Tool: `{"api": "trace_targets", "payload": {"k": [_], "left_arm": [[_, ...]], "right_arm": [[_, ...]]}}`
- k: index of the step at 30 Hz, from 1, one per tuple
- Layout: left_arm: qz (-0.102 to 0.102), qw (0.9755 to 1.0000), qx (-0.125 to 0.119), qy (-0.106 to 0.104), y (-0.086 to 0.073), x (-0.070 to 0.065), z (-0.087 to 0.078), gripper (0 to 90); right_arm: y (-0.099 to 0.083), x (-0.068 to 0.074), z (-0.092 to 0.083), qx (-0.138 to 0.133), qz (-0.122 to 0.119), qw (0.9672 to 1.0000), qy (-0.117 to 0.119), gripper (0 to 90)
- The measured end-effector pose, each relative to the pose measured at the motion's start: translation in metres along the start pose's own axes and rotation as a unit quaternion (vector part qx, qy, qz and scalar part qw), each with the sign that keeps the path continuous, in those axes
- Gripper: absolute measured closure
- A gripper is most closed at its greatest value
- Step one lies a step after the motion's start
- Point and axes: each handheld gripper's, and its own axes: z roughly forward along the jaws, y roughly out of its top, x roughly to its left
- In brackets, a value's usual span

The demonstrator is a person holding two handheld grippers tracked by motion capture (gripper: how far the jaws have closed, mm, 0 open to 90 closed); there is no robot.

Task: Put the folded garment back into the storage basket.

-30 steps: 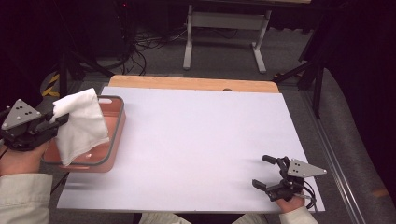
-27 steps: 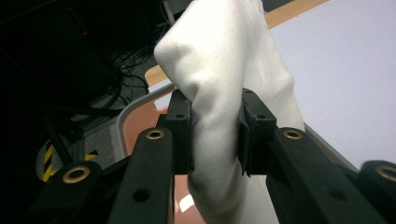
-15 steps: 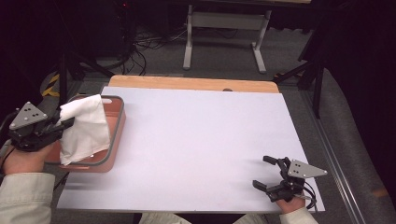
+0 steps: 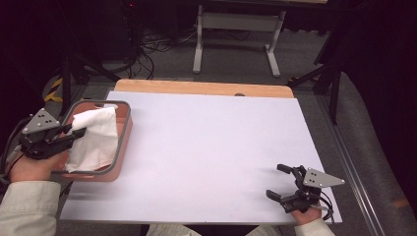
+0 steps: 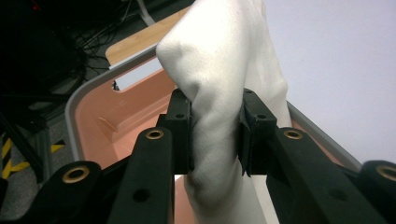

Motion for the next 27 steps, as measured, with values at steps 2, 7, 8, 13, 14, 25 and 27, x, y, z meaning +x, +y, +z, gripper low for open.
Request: {"api": "trace_targets", "payload": {"k": [2, 7, 8, 13, 14, 25, 27], "left_arm": [[0.002, 1.0000, 0.006, -0.004, -0.001, 0.000, 0.002, 69.7], [0.000, 0.9998, 0.016, -0.007, -0.003, -0.001, 0.007, 69.7], [-0.002, 0.9998, 0.017, -0.009, -0.003, -0.001, 0.007, 69.7], [-0.004, 0.9996, 0.024, -0.012, -0.005, -0.001, 0.011, 69.6], [-0.005, 0.9996, 0.025, -0.013, -0.005, -0.001, 0.011, 69.6], [-0.012, 0.9994, 0.030, -0.014, -0.006, 0.000, 0.016, 69.4], [-0.016, 0.9993, 0.031, -0.014, -0.006, 0.000, 0.018, 69.3]], "right_arm": [[0.000, 0.000, 0.000, 0.000, -0.001, 1.0000, 0.000, 0.9], [0.000, 0.000, 0.000, 0.001, -0.001, 1.0000, 0.001, 0.9], [0.000, 0.000, 0.000, 0.001, -0.001, 1.0000, 0.000, 0.9], [0.000, 0.000, 0.001, 0.002, -0.001, 1.0000, 0.001, 0.9], [0.000, 0.000, 0.001, 0.003, -0.001, 1.0000, 0.000, 0.9], [0.000, 0.000, 0.001, 0.002, -0.001, 1.0000, 0.000, 0.9], [0.000, 0.000, 0.001, 0.002, -0.001, 1.0000, 0.000, 0.9]]}}
